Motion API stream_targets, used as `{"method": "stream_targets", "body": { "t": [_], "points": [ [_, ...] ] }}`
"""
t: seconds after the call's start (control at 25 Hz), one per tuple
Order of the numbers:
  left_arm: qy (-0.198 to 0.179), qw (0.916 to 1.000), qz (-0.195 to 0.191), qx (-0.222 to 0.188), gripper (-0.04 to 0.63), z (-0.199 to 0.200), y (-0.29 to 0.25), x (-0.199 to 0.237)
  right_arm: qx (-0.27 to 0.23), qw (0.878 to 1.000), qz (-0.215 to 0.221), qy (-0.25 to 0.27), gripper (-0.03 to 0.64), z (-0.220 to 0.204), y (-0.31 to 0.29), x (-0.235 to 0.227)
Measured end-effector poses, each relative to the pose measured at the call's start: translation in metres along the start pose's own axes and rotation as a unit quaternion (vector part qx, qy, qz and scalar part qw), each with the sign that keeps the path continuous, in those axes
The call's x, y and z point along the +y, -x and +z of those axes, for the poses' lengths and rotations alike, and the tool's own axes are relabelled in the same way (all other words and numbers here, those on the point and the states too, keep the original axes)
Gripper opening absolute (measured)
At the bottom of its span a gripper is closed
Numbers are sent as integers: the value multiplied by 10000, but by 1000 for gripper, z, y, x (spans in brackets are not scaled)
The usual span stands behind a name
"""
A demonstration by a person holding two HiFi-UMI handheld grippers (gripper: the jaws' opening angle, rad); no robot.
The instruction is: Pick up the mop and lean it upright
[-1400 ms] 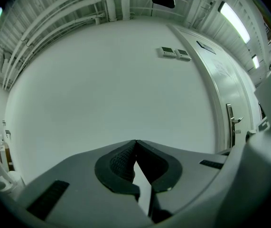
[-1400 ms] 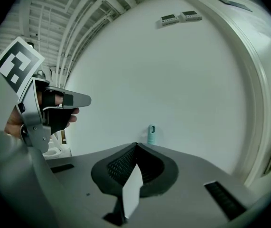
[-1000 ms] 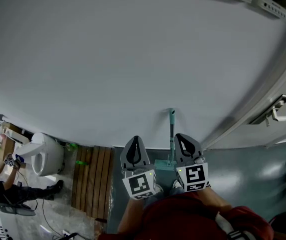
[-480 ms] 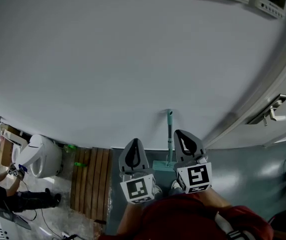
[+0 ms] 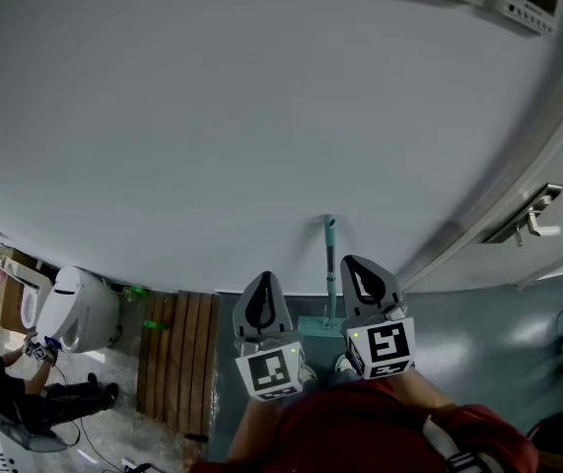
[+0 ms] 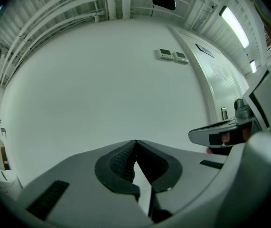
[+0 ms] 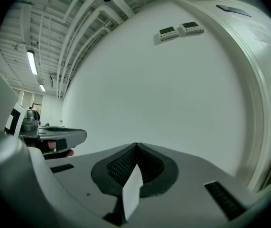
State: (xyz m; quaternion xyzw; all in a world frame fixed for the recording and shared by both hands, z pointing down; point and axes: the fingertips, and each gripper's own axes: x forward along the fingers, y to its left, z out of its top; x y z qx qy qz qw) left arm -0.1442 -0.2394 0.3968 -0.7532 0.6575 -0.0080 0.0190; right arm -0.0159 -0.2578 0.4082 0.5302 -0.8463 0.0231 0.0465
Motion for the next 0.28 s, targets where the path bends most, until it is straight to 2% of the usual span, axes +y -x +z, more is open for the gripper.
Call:
{"method": "stream_targets", "body": {
  "t": [0.28],
  "points": [
    [25,10000,-19,15,14,1,-3,-5,24,10000,-3,-7,17,-1,-2,-4]
  ]
}}
